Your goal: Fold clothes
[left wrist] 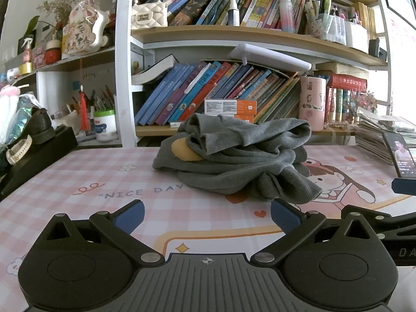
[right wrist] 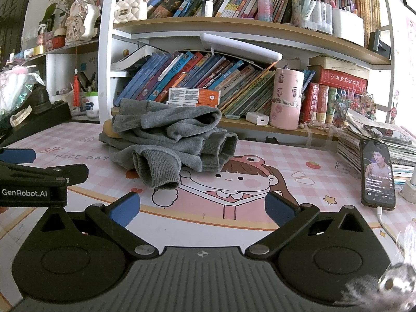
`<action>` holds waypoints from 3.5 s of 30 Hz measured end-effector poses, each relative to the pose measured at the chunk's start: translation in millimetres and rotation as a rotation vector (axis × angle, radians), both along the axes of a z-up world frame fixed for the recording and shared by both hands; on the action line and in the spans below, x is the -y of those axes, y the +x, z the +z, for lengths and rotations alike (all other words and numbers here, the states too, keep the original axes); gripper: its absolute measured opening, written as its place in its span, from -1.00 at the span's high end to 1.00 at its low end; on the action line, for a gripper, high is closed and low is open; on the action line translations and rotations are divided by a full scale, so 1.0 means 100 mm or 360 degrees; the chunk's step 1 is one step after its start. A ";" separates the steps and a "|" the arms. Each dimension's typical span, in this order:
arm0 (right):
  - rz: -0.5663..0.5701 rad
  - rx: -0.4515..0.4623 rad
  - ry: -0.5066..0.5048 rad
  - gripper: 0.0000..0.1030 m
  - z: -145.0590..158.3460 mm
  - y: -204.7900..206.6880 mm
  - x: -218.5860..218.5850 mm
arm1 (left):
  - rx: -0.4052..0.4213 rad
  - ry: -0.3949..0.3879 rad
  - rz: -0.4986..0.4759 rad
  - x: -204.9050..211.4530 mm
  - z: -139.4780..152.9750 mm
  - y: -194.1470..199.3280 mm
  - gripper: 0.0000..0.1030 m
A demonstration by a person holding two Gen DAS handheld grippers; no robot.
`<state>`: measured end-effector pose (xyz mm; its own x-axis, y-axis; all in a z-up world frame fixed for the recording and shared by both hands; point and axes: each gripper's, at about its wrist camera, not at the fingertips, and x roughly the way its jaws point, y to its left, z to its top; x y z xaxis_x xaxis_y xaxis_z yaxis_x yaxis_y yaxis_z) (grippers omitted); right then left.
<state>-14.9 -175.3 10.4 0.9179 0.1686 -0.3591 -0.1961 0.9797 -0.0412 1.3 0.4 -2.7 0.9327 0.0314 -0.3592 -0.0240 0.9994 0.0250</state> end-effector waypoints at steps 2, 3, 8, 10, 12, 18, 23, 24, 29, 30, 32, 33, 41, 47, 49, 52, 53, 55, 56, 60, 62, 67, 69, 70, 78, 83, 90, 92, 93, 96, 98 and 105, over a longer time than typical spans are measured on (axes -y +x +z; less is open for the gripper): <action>0.0000 0.0000 0.0000 -1.00 0.00 0.00 0.00 | -0.0001 0.0000 0.0000 0.00 0.00 0.00 -1.00; 0.0000 0.0000 0.0000 -1.00 0.00 0.00 0.00 | -0.0001 0.0000 0.0001 0.00 0.00 0.00 -1.00; 0.0001 0.0000 0.0000 -1.00 0.00 0.00 0.00 | -0.0003 -0.0002 0.0003 -0.01 0.00 0.01 -1.00; 0.0001 -0.0001 0.0000 -1.00 0.00 0.00 0.00 | -0.0005 -0.0002 0.0003 -0.01 0.00 0.01 -1.00; 0.0002 -0.0001 0.0000 -1.00 0.00 0.00 0.00 | -0.0005 -0.0002 0.0004 -0.01 0.00 0.01 -1.00; 0.0003 -0.0001 -0.0001 -1.00 0.00 0.00 0.00 | -0.0008 -0.0001 0.0006 -0.01 0.00 0.01 -1.00; 0.0003 -0.0001 -0.0001 -1.00 0.00 0.00 0.00 | -0.0011 0.0000 0.0008 -0.01 0.00 0.01 -1.00; 0.0003 -0.0001 -0.0002 -1.00 0.00 0.00 0.00 | -0.0012 0.0001 0.0009 -0.01 0.00 0.01 -1.00; 0.0005 -0.0003 -0.0003 -1.00 0.00 0.01 0.00 | -0.0017 0.0001 0.0012 -0.01 0.00 0.02 -1.00; 0.0005 -0.0003 -0.0002 -1.00 0.00 0.01 0.00 | -0.0019 0.0002 0.0013 -0.01 0.00 0.02 -1.00; 0.0006 -0.0004 -0.0003 -1.00 0.00 0.01 0.00 | -0.0022 0.0005 0.0016 0.00 0.00 0.02 -1.00; 0.0007 -0.0004 -0.0003 -1.00 0.00 0.01 0.00 | -0.0023 0.0006 0.0017 0.00 0.00 0.03 -1.00; 0.0008 -0.0005 -0.0004 -1.00 0.00 0.01 0.00 | -0.0024 0.0008 0.0018 0.00 0.00 0.03 -1.00; 0.0009 -0.0004 -0.0005 -1.00 0.00 0.01 0.00 | -0.0012 0.0005 0.0013 0.00 0.00 0.02 -1.00; 0.0009 -0.0004 -0.0004 -1.00 0.01 0.01 0.00 | -0.0012 0.0007 0.0014 0.00 0.01 0.02 -1.00; 0.0009 -0.0005 -0.0004 -1.00 0.01 0.01 0.00 | -0.0013 0.0007 0.0014 0.00 0.01 0.02 -1.00; 0.0009 -0.0005 -0.0004 -1.00 0.01 0.01 0.00 | -0.0014 0.0007 0.0014 0.00 0.01 0.02 -1.00; 0.0009 -0.0004 -0.0003 -1.00 0.01 0.01 0.00 | -0.0015 0.0010 0.0020 0.00 0.01 0.02 -1.00; 0.0010 -0.0005 -0.0003 -1.00 0.01 0.01 0.00 | -0.0015 0.0011 0.0027 0.00 0.01 0.02 -1.00; 0.0010 -0.0004 -0.0003 -1.00 0.01 0.01 0.00 | -0.0019 0.0010 0.0044 0.00 0.01 0.02 -1.00; 0.0010 -0.0004 -0.0003 -1.00 0.01 0.01 0.00 | -0.0021 0.0010 0.0047 0.00 0.01 0.03 -1.00; 0.0009 -0.0004 -0.0002 -1.00 0.01 0.01 0.00 | -0.0021 0.0020 0.0043 0.01 0.01 0.02 -1.00; 0.0010 -0.0004 -0.0002 -1.00 0.01 0.01 0.00 | -0.0021 0.0021 0.0044 0.01 0.01 0.03 -1.00; 0.0010 -0.0004 -0.0002 -1.00 0.01 0.01 0.00 | -0.0022 0.0021 0.0045 0.01 0.01 0.03 -1.00; 0.0009 -0.0003 -0.0001 -1.00 0.01 0.00 0.00 | -0.0018 0.0024 0.0038 0.01 0.01 0.03 -1.00; 0.0009 -0.0003 -0.0001 -1.00 0.00 0.01 0.00 | -0.0023 0.0023 0.0033 0.01 0.02 0.04 -1.00; 0.0010 -0.0002 0.0001 -1.00 0.01 0.00 0.01 | -0.0022 0.0024 0.0037 0.02 0.01 0.03 -1.00; 0.0010 -0.0003 0.0003 -1.00 0.01 0.00 0.01 | -0.0024 0.0027 0.0035 0.02 0.01 0.03 -1.00; 0.0010 -0.0004 0.0004 -1.00 0.01 0.00 0.01 | -0.0025 0.0028 0.0034 0.02 0.01 0.03 -1.00; 0.0009 -0.0005 0.0006 -1.00 0.01 0.00 0.01 | -0.0030 0.0028 0.0036 0.01 0.01 0.03 -1.00; 0.0010 -0.0006 0.0004 -1.00 0.01 0.00 0.01 | -0.0036 0.0028 0.0032 0.02 0.01 0.04 -1.00; 0.0041 -0.0039 0.0075 -1.00 0.01 0.06 0.06 | -0.0078 -0.0062 -0.0073 -0.04 -0.01 0.08 -1.00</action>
<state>-9.0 -181.3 11.0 0.9042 0.2095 -0.3723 -0.2218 0.9750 0.0098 9.5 4.4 -3.4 0.9141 -0.0256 -0.4048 0.0219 0.9997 -0.0137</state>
